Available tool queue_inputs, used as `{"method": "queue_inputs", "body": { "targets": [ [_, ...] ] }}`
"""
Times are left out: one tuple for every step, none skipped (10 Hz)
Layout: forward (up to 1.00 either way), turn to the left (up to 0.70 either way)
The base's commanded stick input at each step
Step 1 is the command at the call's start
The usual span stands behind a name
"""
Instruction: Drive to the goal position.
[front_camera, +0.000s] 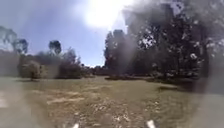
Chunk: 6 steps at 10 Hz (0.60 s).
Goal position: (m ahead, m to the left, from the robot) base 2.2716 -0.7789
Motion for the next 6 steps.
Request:
{"method": "queue_inputs", "body": {
  "targets": [
    [1.0, 0.0],
    [1.0, -0.27],
    [1.0, -0.27],
    [1.0, -0.2],
    [1.0, -0.05],
    [1.0, -0.1]
  ]
}}
